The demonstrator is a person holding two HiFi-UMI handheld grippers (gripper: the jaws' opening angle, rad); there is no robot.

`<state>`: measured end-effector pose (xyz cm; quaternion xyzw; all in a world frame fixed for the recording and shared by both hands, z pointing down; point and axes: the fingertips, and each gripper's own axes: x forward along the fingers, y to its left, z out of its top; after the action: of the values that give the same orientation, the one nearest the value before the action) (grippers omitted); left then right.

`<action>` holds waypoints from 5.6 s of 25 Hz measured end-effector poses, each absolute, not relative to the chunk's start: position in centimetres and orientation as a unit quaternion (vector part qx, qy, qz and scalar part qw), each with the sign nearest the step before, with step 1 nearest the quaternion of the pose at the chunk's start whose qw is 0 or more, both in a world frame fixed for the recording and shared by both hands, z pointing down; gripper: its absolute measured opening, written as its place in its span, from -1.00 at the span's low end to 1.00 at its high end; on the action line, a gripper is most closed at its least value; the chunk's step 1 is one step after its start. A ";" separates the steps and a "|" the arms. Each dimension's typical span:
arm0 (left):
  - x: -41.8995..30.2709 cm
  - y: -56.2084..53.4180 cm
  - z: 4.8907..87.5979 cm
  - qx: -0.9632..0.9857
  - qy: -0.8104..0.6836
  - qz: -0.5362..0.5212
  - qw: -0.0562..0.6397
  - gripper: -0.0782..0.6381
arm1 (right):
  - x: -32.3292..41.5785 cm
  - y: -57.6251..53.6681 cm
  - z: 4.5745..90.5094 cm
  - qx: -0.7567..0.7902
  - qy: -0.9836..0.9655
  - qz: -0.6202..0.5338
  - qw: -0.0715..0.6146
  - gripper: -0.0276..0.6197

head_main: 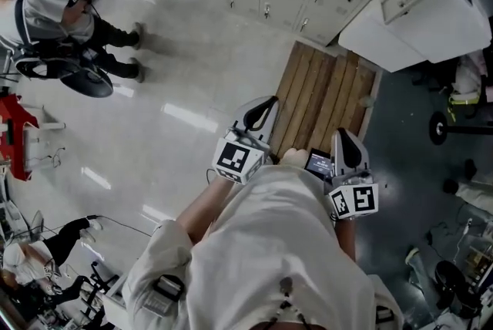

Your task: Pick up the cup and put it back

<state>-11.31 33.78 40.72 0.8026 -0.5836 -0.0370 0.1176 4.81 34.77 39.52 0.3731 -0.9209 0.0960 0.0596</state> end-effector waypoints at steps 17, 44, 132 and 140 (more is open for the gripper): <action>-15.9 22.0 41.5 0.768 -0.630 -0.006 0.111 -0.76 | -0.7 19.4 40.7 0.303 -0.944 0.119 0.055 -0.83; -5.6 -2.9 39.7 0.774 -0.627 0.008 0.084 -0.76 | 9.2 -4.1 41.2 0.301 -0.945 0.124 0.034 -0.83; -6.6 -45.4 55.7 0.748 -0.652 0.078 0.094 0.16 | 5.8 -24.3 42.5 0.500 -0.849 0.146 0.095 -0.83; -7.0 -43.7 54.1 0.761 -0.639 0.058 0.094 0.15 | 5.1 -23.8 42.8 0.484 -0.857 0.142 0.102 -0.83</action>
<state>-6.98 -43.69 54.12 0.7611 -0.6390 0.0585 0.0942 5.10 -23.83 42.75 0.4843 -0.8573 0.1421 0.1015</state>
